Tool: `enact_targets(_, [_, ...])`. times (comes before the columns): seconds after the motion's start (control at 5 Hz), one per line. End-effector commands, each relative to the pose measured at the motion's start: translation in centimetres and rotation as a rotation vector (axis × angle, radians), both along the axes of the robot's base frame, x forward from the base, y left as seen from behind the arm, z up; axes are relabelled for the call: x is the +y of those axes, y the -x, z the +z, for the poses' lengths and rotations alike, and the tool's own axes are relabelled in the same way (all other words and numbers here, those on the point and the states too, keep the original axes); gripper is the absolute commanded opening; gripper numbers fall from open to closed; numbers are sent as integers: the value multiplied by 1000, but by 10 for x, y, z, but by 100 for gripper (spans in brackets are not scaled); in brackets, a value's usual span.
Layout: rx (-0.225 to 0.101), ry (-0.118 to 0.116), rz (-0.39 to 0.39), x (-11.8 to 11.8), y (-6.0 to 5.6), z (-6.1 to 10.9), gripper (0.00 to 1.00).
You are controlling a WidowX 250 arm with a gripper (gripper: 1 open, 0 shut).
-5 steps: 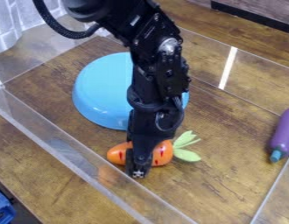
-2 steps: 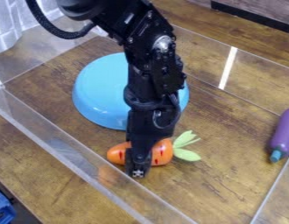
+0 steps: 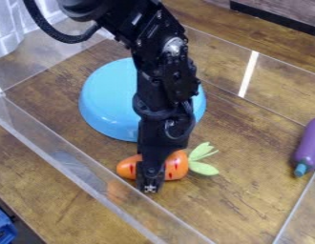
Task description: Put the carrot on the blue tray
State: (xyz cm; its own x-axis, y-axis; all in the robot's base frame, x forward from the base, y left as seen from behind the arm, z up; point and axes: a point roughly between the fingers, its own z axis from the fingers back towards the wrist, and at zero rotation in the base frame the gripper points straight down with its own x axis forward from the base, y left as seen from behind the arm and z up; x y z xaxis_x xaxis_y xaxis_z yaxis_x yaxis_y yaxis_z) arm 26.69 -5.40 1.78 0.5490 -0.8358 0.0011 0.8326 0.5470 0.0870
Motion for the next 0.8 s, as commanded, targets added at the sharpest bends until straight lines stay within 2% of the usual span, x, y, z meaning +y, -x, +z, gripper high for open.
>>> enact_targets(0.0, [-50, 22, 15, 3, -5, 13, 0])
enact_targets(0.6, [-57, 34, 29, 3, -7, 16, 0])
